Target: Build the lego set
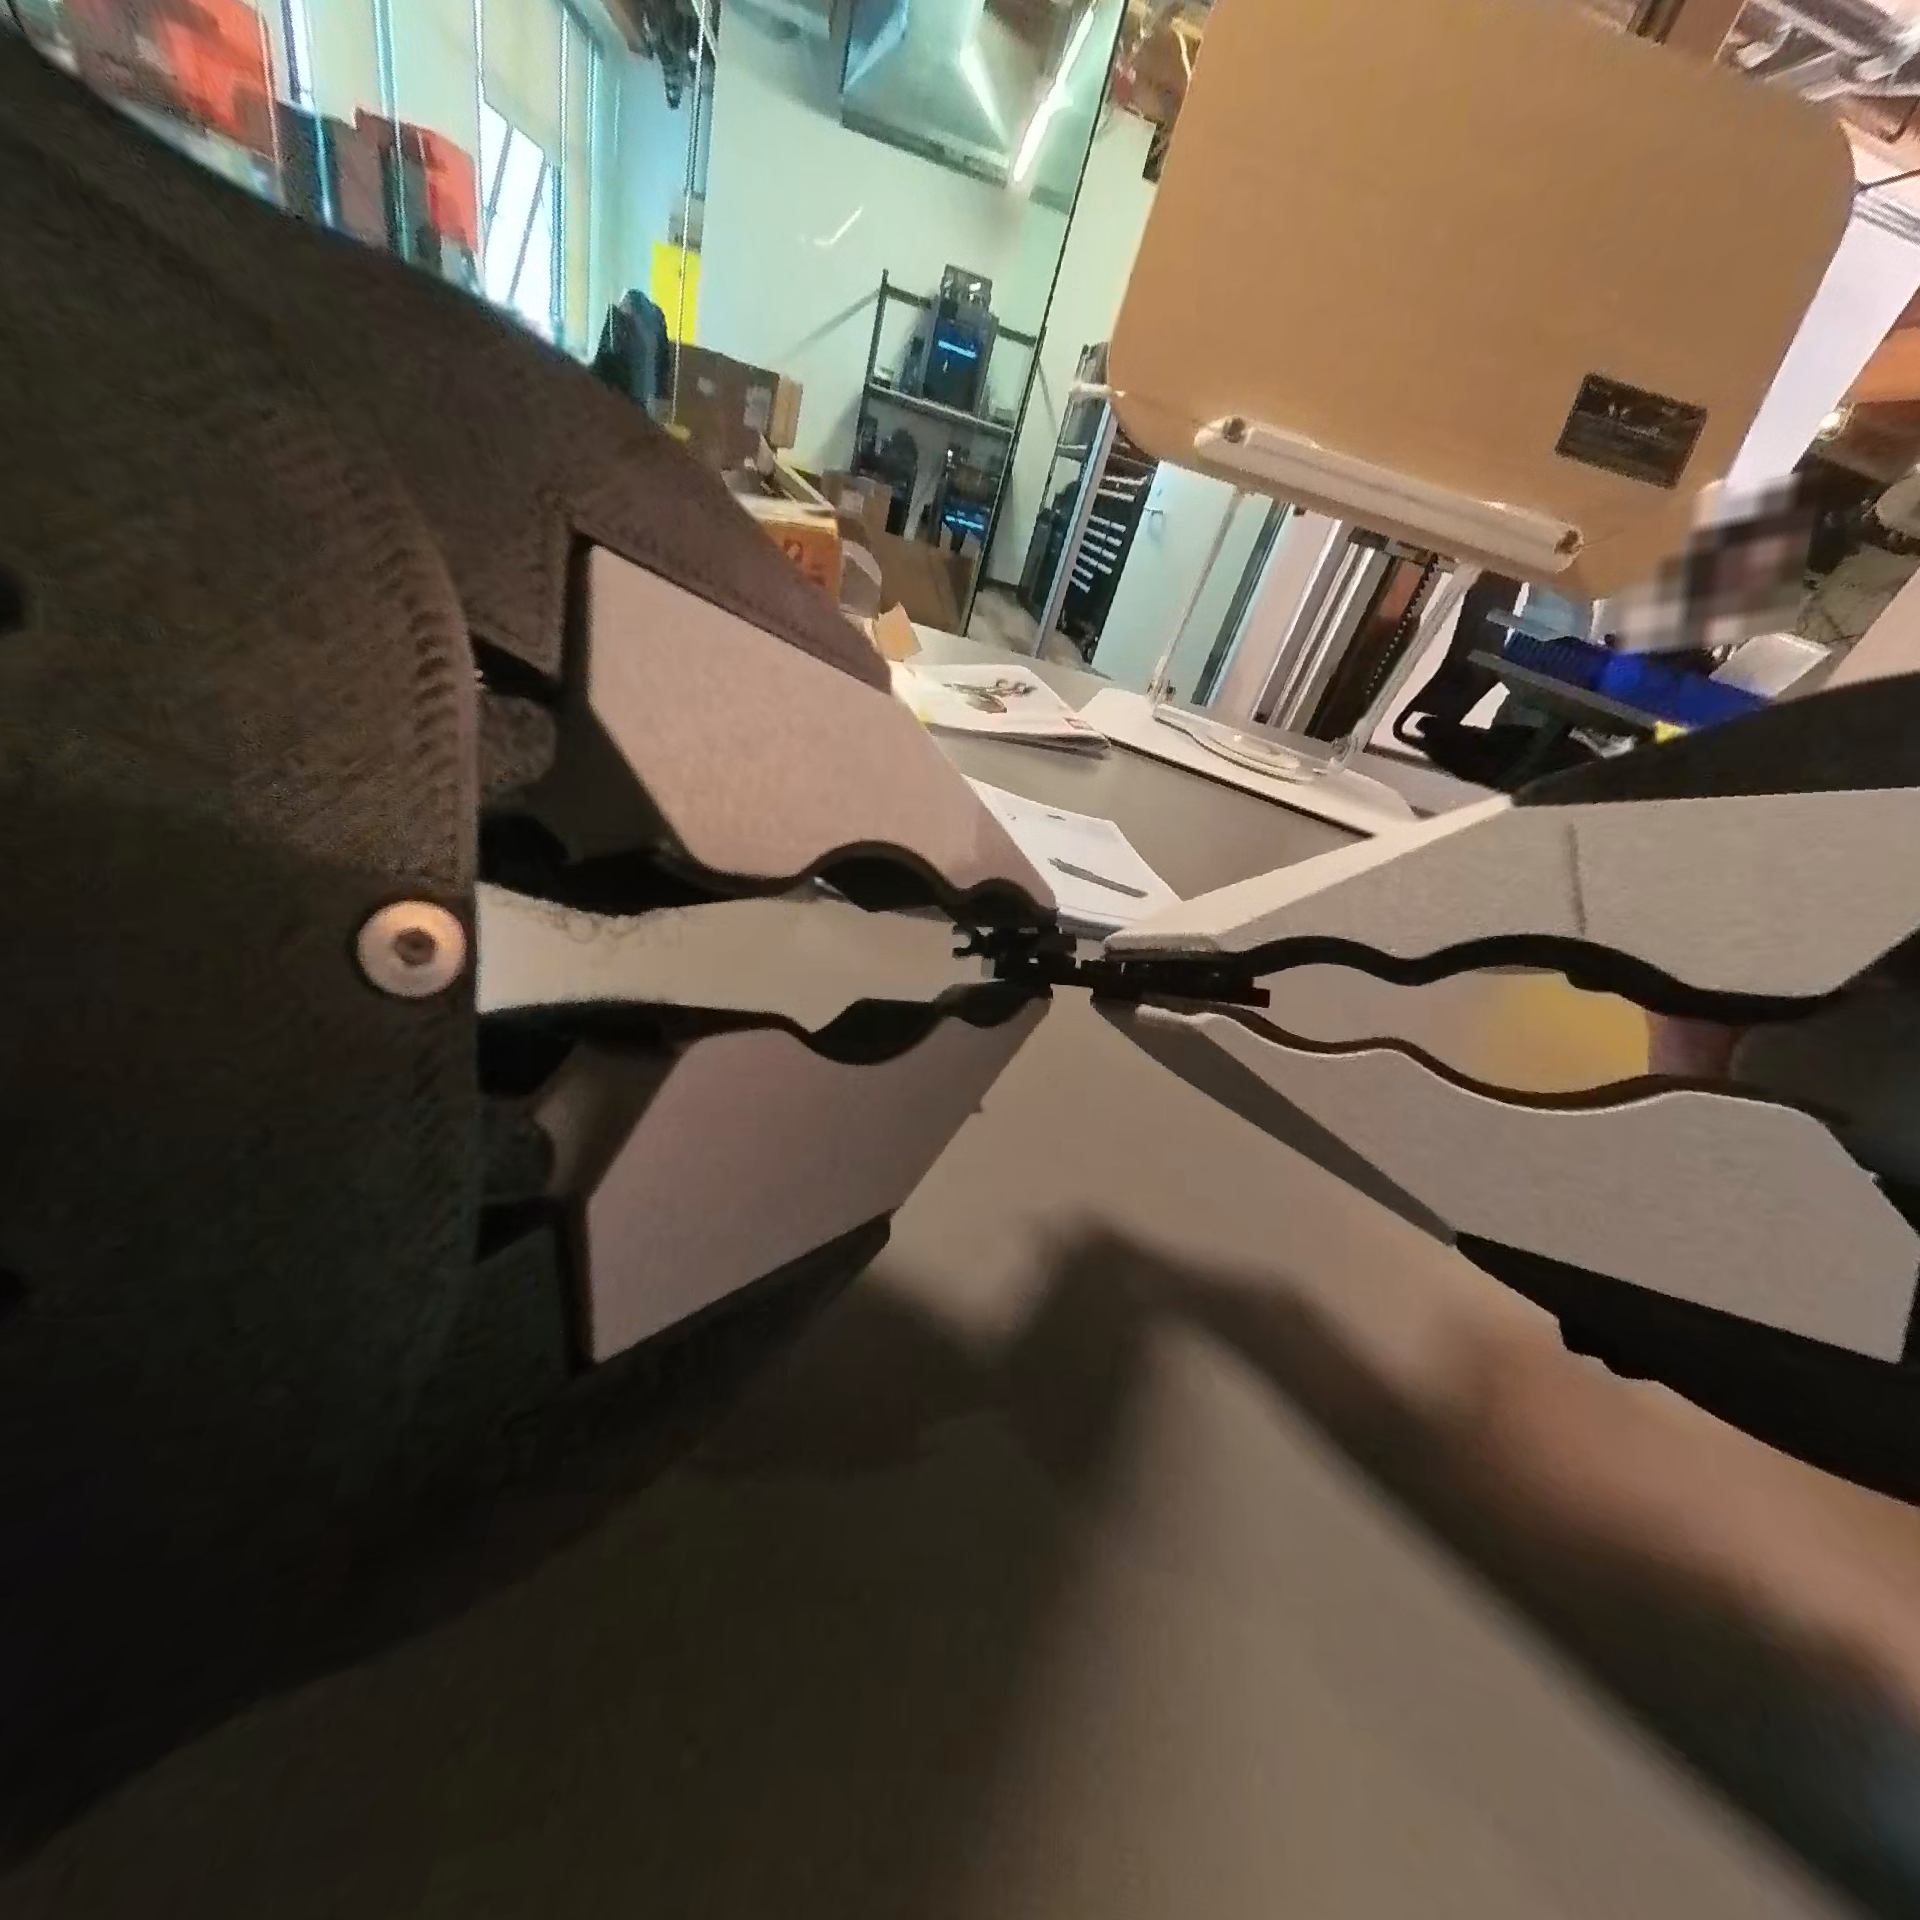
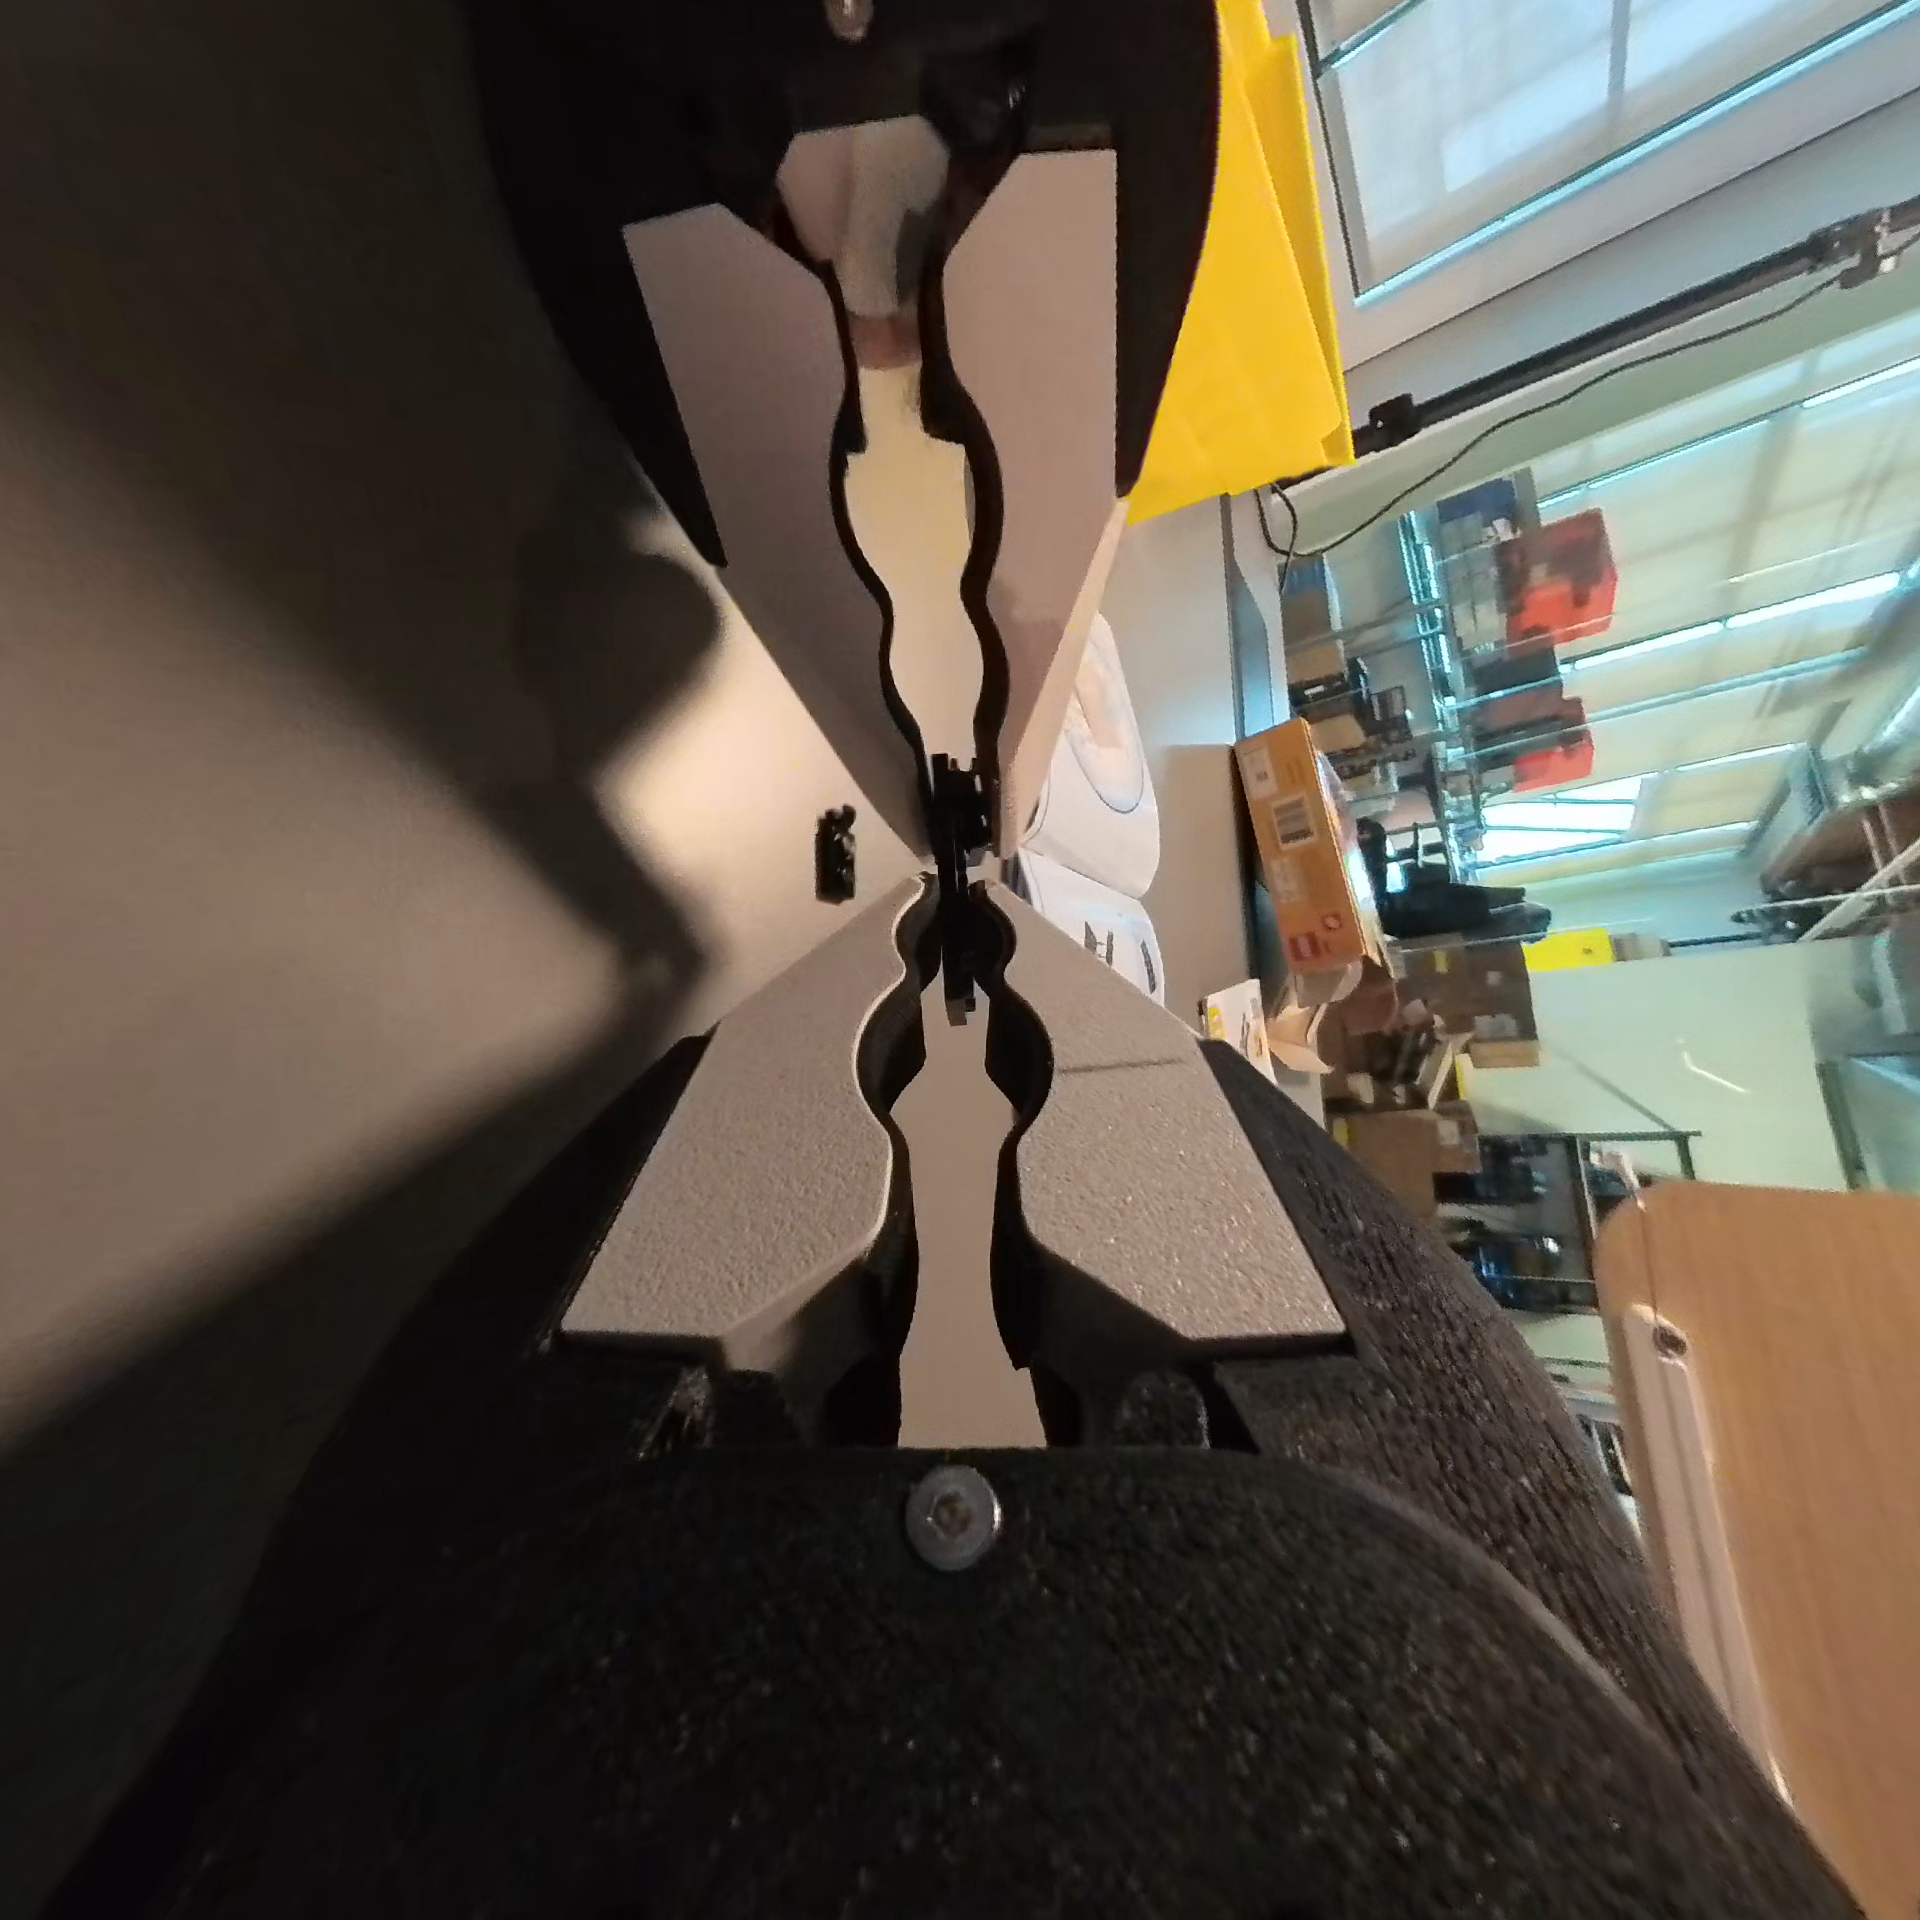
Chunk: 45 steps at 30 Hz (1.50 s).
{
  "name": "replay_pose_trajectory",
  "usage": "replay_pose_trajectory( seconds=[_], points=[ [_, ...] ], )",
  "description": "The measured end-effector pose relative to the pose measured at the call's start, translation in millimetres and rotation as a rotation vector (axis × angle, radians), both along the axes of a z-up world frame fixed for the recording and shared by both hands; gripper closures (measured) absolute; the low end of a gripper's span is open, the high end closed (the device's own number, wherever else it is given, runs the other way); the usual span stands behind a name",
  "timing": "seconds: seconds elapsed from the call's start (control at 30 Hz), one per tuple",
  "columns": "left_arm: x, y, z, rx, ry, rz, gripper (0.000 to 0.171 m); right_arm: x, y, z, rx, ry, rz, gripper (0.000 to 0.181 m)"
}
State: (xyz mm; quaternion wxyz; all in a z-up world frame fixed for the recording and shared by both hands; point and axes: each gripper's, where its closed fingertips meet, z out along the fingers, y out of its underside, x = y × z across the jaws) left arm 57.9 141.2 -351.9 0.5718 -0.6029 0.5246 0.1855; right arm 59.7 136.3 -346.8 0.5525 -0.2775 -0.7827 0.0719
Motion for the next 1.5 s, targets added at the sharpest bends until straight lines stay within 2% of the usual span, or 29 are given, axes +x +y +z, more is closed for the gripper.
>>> replay_pose_trajectory(
  seconds=[0.13,0.3,0.5,0.57,0.67,0.77,0.9,1.0,1.13,1.3,1.5],
  points=[
    [-1,0,2,0.04,0.055,0.002,0.162,0,0,1,0.002,0.0,-0.006,0.179],
    [0,-3,-1,0.046,0.142,-0.024,0.164,0,-3,-1,0.109,-0.014,0.012,0.179],
    [-2,-4,-3,0.014,0.169,-0.02,0.164,-2,-3,-4,0.243,-0.027,0.017,0.179],
    [-2,-2,-2,0.029,0.141,-0.008,0.164,-2,-2,-2,0.217,-0.007,0.021,0.179],
    [1,0,6,0.022,-0.017,0.018,0.162,0,4,4,0.164,0.051,0.028,0.179],
    [-8,5,1,-0.127,-0.151,0.091,0.134,6,22,1,0.244,0.071,0.008,0.179],
    [-16,3,-1,-0.37,-0.41,0.133,0.14,12,39,-5,0.325,0.108,0.006,0.179],
    [-18,0,-11,-0.555,-0.523,0.158,0.146,13,37,-8,0.373,0.119,0.03,0.179],
    [-18,-5,-32,-0.725,-0.539,0.181,0.149,13,30,-8,0.413,0.148,0.056,0.179],
    [-19,-5,-35,-0.739,-0.523,0.181,0.162,13,28,-12,0.385,0.139,0.074,0.179],
    [-17,-6,-40,-0.75,-0.478,0.177,0.168,13,25,-13,0.37,0.135,0.086,0.179]
  ],
)
